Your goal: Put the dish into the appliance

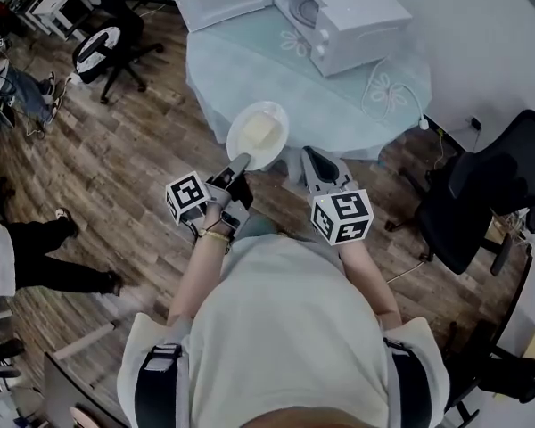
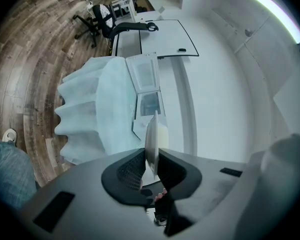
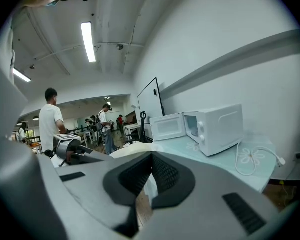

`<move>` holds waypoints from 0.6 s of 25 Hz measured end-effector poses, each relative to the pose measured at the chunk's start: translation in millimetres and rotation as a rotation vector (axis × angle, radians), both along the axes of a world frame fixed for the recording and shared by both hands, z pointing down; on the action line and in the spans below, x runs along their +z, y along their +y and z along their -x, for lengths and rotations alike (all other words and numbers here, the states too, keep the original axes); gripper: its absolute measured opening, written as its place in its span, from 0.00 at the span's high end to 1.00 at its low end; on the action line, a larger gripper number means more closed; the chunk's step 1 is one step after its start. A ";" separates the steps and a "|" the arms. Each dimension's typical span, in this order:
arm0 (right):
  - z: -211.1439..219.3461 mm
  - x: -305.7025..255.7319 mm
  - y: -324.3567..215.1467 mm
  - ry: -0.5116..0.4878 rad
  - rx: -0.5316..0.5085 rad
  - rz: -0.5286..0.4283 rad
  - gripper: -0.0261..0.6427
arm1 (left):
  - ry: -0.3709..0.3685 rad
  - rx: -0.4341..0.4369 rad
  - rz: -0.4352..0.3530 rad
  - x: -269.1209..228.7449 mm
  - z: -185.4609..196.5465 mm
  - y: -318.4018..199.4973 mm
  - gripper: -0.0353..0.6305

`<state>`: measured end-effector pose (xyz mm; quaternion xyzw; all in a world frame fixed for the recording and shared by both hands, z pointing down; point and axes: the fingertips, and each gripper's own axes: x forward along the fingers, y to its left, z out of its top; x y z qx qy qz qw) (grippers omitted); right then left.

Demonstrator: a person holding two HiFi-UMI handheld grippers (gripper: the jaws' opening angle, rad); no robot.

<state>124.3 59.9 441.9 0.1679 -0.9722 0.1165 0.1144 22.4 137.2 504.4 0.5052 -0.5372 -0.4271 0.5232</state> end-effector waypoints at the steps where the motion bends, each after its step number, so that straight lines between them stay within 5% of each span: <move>1: 0.5 0.6 -0.8 0.000 0.002 0.006 0.95 | 0.001 0.000 -0.002 -0.5 0.5 -1.1 0.86; 15: 17.5 8.0 -16.5 0.018 -0.041 0.051 0.95 | -0.009 -0.018 0.019 2.2 27.9 -24.7 0.86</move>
